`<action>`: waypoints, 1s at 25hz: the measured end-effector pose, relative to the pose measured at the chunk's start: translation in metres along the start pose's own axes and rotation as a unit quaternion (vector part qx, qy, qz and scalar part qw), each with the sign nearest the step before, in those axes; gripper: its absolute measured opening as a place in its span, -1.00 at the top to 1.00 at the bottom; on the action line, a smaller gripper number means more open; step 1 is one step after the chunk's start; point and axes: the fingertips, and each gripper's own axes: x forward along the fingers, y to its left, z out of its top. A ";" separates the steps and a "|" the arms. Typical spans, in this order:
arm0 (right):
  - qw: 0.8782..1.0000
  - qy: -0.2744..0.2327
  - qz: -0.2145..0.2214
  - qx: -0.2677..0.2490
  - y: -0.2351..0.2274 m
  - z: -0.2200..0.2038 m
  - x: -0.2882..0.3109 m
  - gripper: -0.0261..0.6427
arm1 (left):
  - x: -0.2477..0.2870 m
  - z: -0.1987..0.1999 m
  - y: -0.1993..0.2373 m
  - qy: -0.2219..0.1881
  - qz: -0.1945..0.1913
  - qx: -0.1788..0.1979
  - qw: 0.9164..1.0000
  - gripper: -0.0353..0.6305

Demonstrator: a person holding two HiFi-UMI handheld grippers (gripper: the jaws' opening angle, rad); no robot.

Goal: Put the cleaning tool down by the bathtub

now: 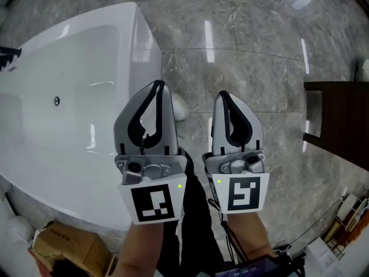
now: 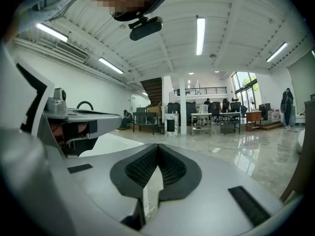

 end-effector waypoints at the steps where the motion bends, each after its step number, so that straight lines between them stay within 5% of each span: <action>1: 1.000 -0.007 -0.003 -0.003 -0.002 0.005 0.002 0.88 | 0.001 0.002 0.000 -0.002 -0.001 0.002 1.000 0.84; 14: 0.999 -0.015 0.023 0.020 0.001 -0.007 0.008 0.89 | 0.003 -0.011 -0.005 -0.002 -0.011 0.009 1.000 0.84; 25: 1.000 -0.014 -0.002 0.001 -0.006 -0.010 0.010 0.89 | 0.002 -0.010 -0.007 -0.006 -0.012 0.014 1.000 0.84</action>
